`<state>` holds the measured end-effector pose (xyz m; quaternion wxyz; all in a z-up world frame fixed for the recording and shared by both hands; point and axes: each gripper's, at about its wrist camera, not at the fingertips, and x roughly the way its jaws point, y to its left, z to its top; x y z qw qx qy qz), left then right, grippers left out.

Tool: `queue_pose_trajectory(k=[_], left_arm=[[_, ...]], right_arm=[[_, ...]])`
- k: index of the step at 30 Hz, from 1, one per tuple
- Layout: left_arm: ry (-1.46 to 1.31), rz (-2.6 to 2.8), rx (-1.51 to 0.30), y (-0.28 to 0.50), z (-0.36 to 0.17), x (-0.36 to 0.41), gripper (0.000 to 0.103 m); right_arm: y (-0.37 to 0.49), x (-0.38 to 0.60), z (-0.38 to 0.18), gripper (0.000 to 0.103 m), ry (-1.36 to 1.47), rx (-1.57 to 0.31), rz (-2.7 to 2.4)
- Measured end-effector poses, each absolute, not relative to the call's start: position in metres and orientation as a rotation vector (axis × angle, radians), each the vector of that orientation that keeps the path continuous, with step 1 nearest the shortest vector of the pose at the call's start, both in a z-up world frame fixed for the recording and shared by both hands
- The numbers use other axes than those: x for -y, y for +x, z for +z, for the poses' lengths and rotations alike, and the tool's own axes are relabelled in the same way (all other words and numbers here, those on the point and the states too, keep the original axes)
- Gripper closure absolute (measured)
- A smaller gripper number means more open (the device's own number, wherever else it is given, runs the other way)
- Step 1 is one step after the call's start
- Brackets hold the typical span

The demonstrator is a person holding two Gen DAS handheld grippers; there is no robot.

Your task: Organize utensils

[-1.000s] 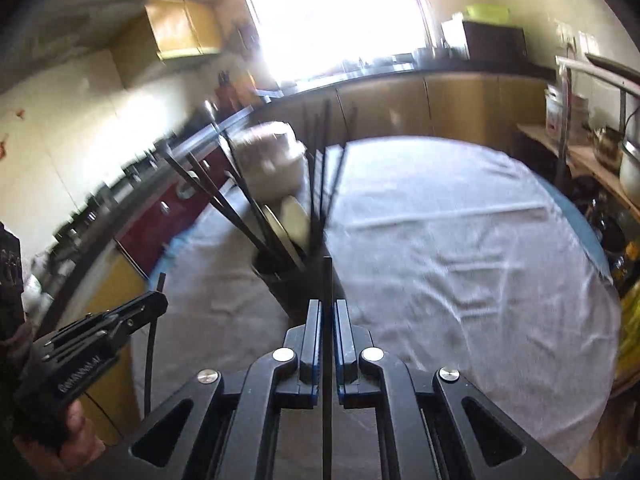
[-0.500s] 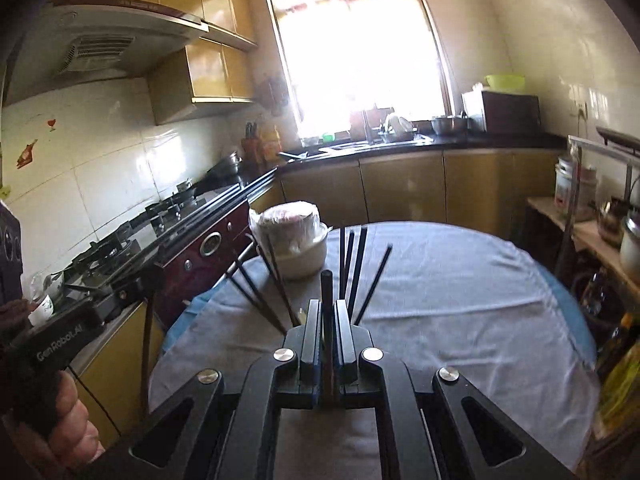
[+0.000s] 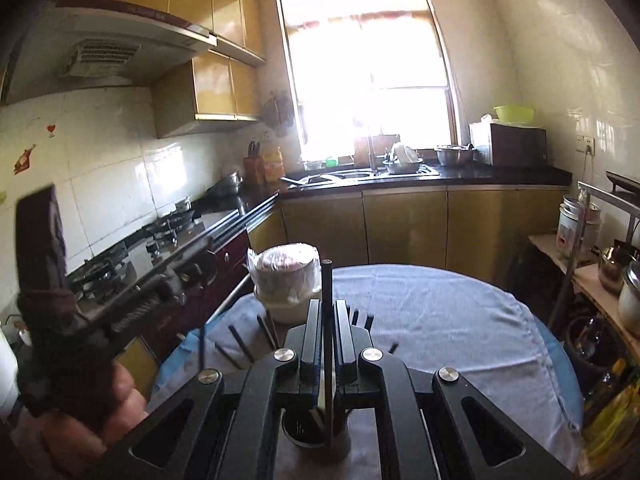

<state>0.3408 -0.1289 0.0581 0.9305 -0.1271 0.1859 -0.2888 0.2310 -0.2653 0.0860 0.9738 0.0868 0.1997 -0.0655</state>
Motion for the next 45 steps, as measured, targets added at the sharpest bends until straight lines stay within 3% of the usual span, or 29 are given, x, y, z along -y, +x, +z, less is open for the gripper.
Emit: queue_pose_trajectory(k=[16, 30, 41, 45], left_arm=[[-0.341, -0.551, -0.354, 0.383, 0.042, 0.141, 0.098], [-0.282, -0.495, -0.323, 0.375, -0.005, 0.150, 0.098], [-0.297, -0.545, -0.232, 0.364, 0.047, 0.150, 0.098], [-0.286, -0.520, -0.209, 0.364, 0.044, 0.155, 0.098]], right_arm=[[0.267, 0.273, 0.087, 0.098, 0.197, -0.402, -0.107], [0.263, 0.281, 0.029, 0.100, 0.259, -0.515, -0.111], [0.229, 0.310, -0.012, 0.100, 0.374, -0.556, -0.153], [0.223, 0.316, -0.024, 0.100, 0.398, -0.564, -0.153]])
